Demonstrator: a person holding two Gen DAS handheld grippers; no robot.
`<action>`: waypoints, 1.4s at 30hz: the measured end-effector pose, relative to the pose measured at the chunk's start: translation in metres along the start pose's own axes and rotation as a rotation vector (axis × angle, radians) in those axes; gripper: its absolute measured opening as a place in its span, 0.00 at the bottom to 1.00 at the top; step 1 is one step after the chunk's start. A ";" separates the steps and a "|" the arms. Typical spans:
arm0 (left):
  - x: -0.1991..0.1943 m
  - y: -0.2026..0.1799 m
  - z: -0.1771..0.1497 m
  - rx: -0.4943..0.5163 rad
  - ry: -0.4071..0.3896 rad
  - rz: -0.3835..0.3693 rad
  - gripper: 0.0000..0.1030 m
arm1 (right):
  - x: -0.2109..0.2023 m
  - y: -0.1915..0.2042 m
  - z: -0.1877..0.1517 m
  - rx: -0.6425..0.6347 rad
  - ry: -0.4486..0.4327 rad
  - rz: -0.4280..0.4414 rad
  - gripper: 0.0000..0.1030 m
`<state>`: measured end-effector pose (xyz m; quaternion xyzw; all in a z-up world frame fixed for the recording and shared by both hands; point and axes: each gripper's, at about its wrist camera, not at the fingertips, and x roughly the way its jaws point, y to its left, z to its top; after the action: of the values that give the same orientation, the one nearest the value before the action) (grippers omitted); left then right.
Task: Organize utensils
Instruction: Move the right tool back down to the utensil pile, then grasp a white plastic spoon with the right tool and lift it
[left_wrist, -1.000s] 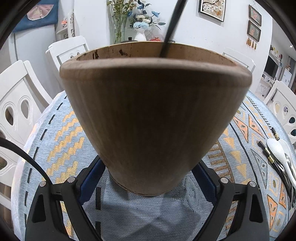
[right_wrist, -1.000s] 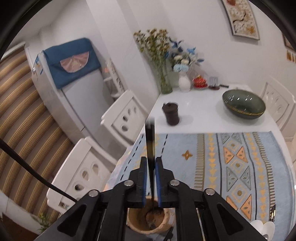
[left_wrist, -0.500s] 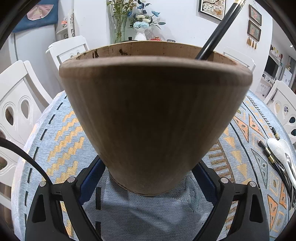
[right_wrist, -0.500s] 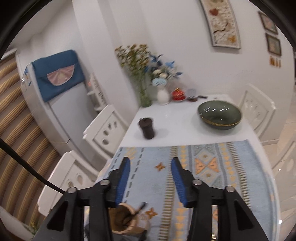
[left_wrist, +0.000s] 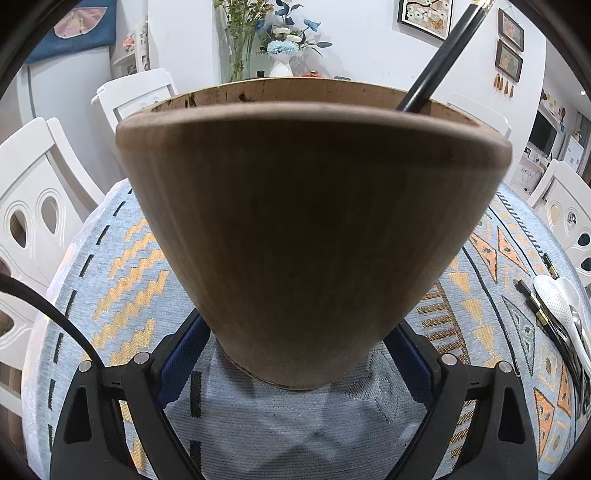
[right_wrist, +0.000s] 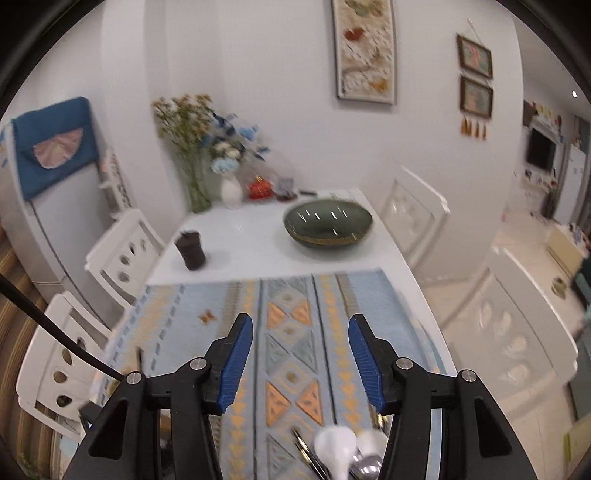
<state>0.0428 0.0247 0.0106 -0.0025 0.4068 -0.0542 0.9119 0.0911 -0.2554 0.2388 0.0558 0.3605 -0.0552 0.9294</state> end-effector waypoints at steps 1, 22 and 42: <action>0.000 0.001 0.000 0.000 0.001 0.000 0.91 | 0.005 -0.007 -0.006 0.021 0.032 0.003 0.51; 0.005 0.006 -0.002 -0.007 0.011 -0.009 0.92 | 0.157 -0.107 -0.129 0.484 0.732 0.129 0.49; 0.010 0.008 -0.001 -0.010 0.024 -0.011 0.93 | 0.196 -0.117 -0.149 0.466 0.820 0.074 0.48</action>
<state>0.0496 0.0312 0.0022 -0.0089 0.4181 -0.0572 0.9066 0.1193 -0.3621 -0.0104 0.2927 0.6735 -0.0749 0.6746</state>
